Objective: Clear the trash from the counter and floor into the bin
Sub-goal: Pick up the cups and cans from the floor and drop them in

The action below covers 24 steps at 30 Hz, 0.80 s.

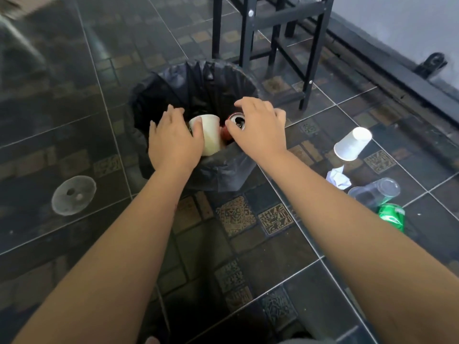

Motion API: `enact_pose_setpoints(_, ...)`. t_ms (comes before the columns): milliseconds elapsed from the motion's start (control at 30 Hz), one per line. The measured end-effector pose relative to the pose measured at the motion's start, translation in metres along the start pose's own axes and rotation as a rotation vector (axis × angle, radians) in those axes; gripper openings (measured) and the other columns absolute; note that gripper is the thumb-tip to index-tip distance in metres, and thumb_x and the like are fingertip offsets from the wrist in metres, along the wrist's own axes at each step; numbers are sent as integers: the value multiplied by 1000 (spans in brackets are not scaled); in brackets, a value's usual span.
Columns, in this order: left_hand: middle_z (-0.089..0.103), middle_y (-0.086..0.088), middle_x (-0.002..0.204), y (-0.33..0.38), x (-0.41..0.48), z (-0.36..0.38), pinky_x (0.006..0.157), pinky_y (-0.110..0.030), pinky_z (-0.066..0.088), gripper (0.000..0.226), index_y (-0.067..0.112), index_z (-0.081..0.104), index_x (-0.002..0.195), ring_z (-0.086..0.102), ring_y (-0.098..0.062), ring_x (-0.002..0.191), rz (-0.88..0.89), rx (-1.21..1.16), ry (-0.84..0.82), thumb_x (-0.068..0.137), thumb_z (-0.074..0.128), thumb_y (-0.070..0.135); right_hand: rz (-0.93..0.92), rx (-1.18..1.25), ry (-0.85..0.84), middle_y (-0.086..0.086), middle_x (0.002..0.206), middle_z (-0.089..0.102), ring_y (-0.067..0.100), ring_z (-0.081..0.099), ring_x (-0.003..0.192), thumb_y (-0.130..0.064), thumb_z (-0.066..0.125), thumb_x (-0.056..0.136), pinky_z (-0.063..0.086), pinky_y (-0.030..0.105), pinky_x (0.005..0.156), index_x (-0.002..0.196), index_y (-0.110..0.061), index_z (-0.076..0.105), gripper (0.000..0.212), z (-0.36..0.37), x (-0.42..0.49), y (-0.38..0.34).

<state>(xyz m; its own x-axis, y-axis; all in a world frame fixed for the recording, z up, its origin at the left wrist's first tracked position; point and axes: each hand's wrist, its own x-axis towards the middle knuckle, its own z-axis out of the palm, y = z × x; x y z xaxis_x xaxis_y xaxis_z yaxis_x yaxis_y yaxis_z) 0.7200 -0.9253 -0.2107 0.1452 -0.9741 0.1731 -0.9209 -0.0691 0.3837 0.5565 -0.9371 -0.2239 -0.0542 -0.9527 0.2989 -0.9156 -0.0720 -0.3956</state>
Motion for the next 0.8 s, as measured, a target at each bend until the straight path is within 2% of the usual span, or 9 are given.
enact_pose_setpoints(167, 35, -6, 156, -2, -1, 2, 120, -39, 14, 53, 14, 41, 148, 25, -22, 146, 78, 20, 5, 105, 27, 41, -84, 13, 1, 0, 149, 46, 18, 36, 141, -43, 43, 98, 24, 42, 114, 137, -21, 52, 46, -1, -13, 12)
enact_pose_setpoints(333, 38, -11, 154, 6, -17, 14, 120, -41, 15, 55, 10, 42, 147, 27, -25, 146, 287, 92, 46, 104, 24, 38, -82, 51, 0, 2, 156, 35, 18, 24, 147, -45, 37, 101, 19, 40, 119, 146, -20, 43, 51, -11, -34, 32)
enact_pose_setpoints(433, 38, -13, 153, 27, -35, 26, 120, -42, 16, 58, 7, 42, 147, 27, -26, 146, 413, 114, 53, 103, 21, 39, -12, 79, 30, 2, 157, 34, 18, 27, 146, -43, 37, 102, 20, 41, 119, 147, -19, 42, 51, -20, -49, 52)
enact_pose_setpoints(600, 43, -14, 151, 76, -61, 52, 119, -47, 17, 51, 5, 46, 143, 29, -29, 145, 612, 70, 76, 104, 32, 33, 184, 49, 77, 6, 154, 39, 24, 38, 140, -40, 42, 100, 30, 46, 114, 144, -17, 44, 49, -33, -79, 108)
enact_pose_setpoints(700, 42, -14, 151, 112, -75, 77, 120, -47, 17, 51, 5, 45, 144, 29, -28, 145, 689, 30, -6, 103, 34, 33, 306, -6, 101, 10, 150, 44, 29, 43, 135, -37, 48, 97, 33, 45, 111, 140, -13, 47, 49, -42, -98, 148)
enact_pose_setpoints(800, 37, -12, 154, 140, -95, 109, 121, -44, 15, 53, 8, 40, 148, 25, -26, 147, 709, 16, -158, 103, 35, 36, 420, -90, 105, 11, 144, 49, 33, 47, 129, -37, 51, 93, 37, 47, 107, 137, -11, 47, 52, -52, -123, 187)
